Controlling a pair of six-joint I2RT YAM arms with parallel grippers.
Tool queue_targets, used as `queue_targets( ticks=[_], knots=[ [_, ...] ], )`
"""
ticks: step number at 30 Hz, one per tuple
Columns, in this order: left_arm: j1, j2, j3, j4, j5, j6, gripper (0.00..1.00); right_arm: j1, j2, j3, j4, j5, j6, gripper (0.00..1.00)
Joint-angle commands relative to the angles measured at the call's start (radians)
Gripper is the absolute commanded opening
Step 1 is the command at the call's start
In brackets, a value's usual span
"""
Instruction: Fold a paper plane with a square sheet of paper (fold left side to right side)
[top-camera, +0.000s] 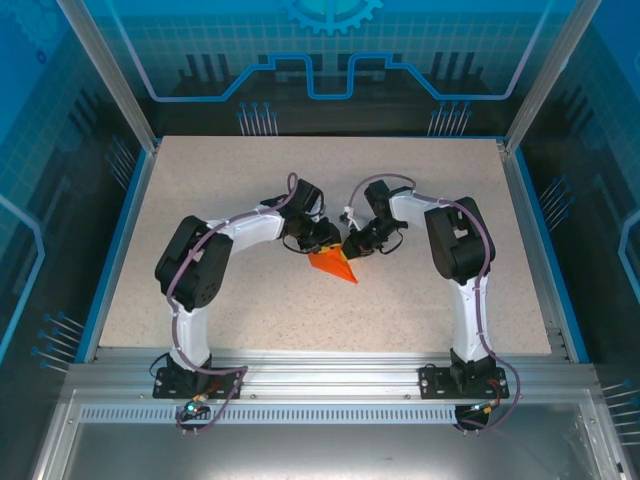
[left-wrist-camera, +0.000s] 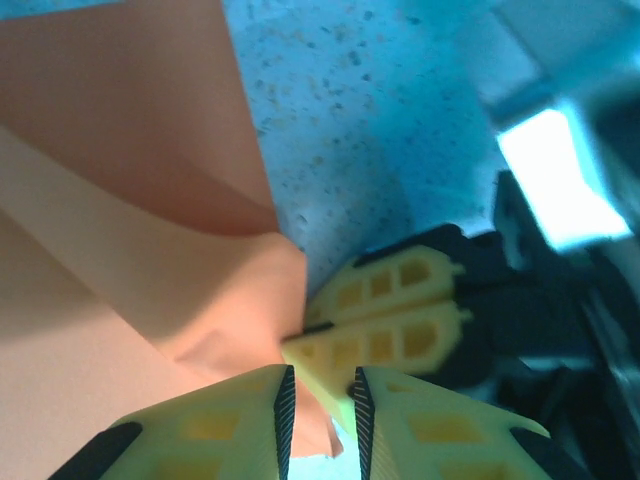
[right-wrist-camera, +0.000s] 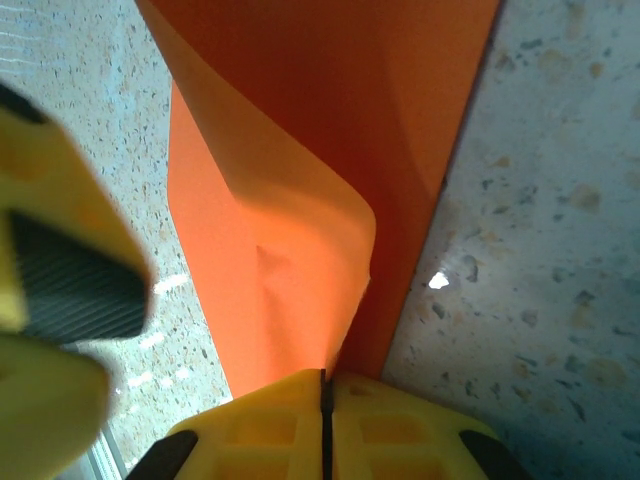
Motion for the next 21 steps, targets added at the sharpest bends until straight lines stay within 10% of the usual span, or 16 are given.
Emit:
queue_targets(
  ticks=[1,21],
  knots=[
    [0.009,0.036,0.045,-0.038,-0.005,0.021,0.27,0.0,0.027,0.008,-0.026,-0.001,-0.005,0.09],
    [0.041,0.097,-0.017,0.012,-0.032,-0.009,0.26,-0.001,-0.11,-0.07,0.012,0.006,0.044,0.3]
  ],
)
